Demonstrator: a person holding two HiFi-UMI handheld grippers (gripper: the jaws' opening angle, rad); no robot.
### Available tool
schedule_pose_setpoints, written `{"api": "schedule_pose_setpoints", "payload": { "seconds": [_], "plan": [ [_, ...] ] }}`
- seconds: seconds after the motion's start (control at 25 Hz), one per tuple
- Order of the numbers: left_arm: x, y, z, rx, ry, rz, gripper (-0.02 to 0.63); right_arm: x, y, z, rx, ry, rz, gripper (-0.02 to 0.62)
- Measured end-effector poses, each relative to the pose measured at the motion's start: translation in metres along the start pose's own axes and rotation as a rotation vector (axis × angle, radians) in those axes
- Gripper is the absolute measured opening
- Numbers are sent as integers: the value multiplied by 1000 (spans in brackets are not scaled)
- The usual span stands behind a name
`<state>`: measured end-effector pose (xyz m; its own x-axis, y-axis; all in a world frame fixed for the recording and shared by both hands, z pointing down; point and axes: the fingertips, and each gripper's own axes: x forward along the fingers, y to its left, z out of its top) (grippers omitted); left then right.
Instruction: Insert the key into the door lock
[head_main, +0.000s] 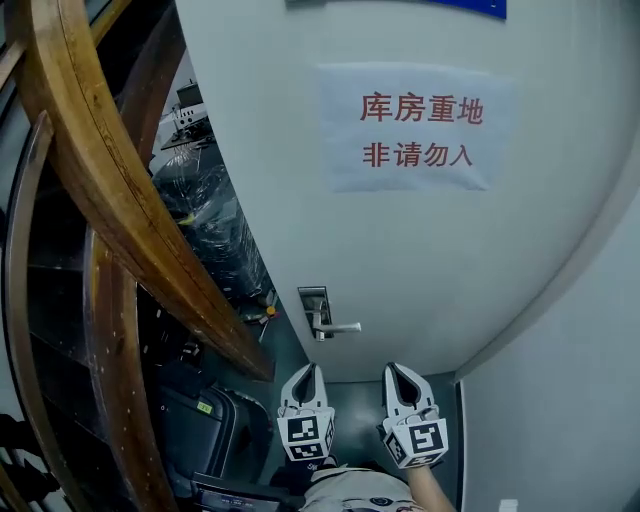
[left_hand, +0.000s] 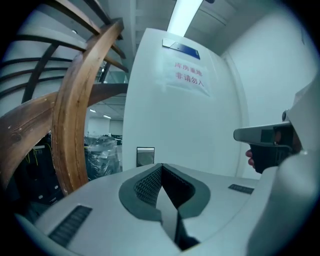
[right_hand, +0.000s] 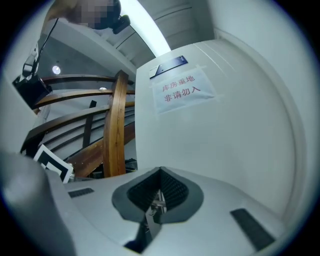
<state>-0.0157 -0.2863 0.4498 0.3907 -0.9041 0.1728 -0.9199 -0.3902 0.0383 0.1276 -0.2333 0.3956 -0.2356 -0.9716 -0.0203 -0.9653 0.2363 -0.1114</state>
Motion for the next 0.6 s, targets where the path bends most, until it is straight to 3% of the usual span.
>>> {"api": "schedule_pose_setpoints", "payload": {
  "seconds": [0.24, 0.6],
  "plan": [
    [5, -17, 33, 15, -61, -50, 3, 9, -3, 20, -46, -21, -5, 5],
    [13, -26, 46, 40, -80, -81, 3, 14, -1, 32, -69, -43, 9, 5]
  ]
}}
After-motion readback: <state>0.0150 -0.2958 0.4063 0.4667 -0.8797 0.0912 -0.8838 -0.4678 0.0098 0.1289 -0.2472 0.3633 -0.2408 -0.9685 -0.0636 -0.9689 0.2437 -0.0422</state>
